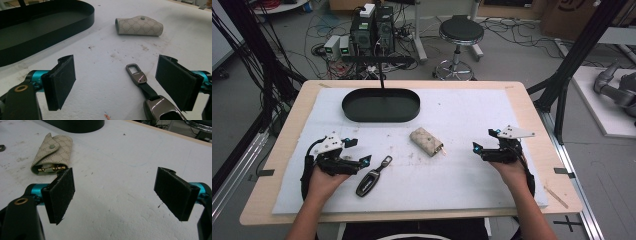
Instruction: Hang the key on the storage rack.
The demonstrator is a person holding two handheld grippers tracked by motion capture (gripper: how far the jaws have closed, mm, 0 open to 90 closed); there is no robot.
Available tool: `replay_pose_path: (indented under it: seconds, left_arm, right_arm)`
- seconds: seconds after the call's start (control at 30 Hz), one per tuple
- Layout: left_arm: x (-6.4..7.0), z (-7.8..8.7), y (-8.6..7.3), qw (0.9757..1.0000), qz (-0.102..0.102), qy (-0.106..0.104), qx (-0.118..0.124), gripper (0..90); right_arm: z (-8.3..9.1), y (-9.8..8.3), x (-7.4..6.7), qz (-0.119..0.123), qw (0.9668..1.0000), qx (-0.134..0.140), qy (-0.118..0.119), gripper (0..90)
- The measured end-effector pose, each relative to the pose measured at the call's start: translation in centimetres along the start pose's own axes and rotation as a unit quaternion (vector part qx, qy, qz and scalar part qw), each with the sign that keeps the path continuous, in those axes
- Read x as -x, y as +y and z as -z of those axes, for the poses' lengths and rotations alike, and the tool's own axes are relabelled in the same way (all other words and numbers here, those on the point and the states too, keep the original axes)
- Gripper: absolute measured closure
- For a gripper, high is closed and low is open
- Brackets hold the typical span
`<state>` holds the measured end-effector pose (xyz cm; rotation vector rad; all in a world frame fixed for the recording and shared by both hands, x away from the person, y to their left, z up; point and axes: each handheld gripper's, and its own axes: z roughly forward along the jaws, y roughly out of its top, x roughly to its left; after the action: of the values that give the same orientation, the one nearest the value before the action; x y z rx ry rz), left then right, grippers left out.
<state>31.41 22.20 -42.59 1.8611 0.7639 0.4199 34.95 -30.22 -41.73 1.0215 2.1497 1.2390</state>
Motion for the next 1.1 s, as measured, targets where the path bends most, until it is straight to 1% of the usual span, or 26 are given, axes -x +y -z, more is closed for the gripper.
replay_pose_path:
  seconds: [0.13,0.2,0.3,0.37,0.5,0.63,0.7,0.77,0.83,0.87,0.93,1.0,1.1]
  left_arm:
    - [0.2,-0.2,0.0,1.0,-0.001,0.001,-0.004,16.4]
    - [0.3,-0.3,0.0,0.9999,-0.006,0.001,-0.01,16.4]
    - [0.4,-0.2,0.0,1.0,-0.003,-0.002,-0.006,16.3]
    - [0.4,-0.2,-0.1,1.0,-0.002,-0.004,-0.007,16.3]
    - [0.4,-0.4,-0.1,0.9998,0.0,-0.01,-0.015,16.3]
    - [0.7,-0.5,0.0,0.9998,0.003,-0.017,-0.014,16.3]
    - [0.9,-0.7,0.0,0.9996,0.006,-0.02,-0.017,16.3]
    - [1.2,-1.3,-0.1,0.9993,0.002,-0.023,-0.029,16.3]
    - [1.4,-1.5,-0.1,0.9993,0.002,-0.022,-0.032,16.4]
    - [1.7,-2.0,-0.1,0.9987,0.0,-0.029,-0.042,16.4]
    - [1.8,-2.1,-0.1,0.9985,-0.003,-0.032,-0.045,16.5]
    - [2.4,-2.7,-0.2,0.9971,-0.012,-0.038,-0.064,16.5]
    - [2.6,-3.1,-0.2,0.9956,-0.018,-0.042,-0.082,17.0]
  right_arm:
    - [-0.1,-0.1,0.0,-0.001,1.0,-0.005,0.003,17.1]
    - [-0.1,0.0,0.0,0.004,1.0,-0.005,0.003,17.1]
    - [-0.1,0.0,0.0,-0.001,1.0,-0.006,0.001,17.1]
    - [0.0,0.0,0.0,0.001,1.0,-0.006,-0.001,17.1]
    - [0.0,0.0,0.0,0.0,1.0,-0.004,-0.005,17.1]
    - [0.0,0.0,0.0,0.0,1.0,-0.004,-0.007,17.1]
    - [0.0,0.0,0.0,0.001,1.0,-0.002,-0.008,17.1]
    - [-0.1,-0.1,0.0,-0.001,0.9999,-0.007,-0.007,17.1]
    - [-0.2,-0.1,0.1,0.0,1.0,-0.007,-0.006,17.1]
    - [-0.2,-0.1,0.1,-0.001,1.0,-0.007,-0.006,17.1]
    - [-0.2,-0.1,0.1,0.0,0.9999,-0.008,-0.007,17.1]
    - [-0.2,-0.1,0.0,0.004,0.9999,-0.01,-0.006,17.2]
    - [-0.3,-0.1,-0.1,0.004,0.9999,-0.011,-0.006,17.1]
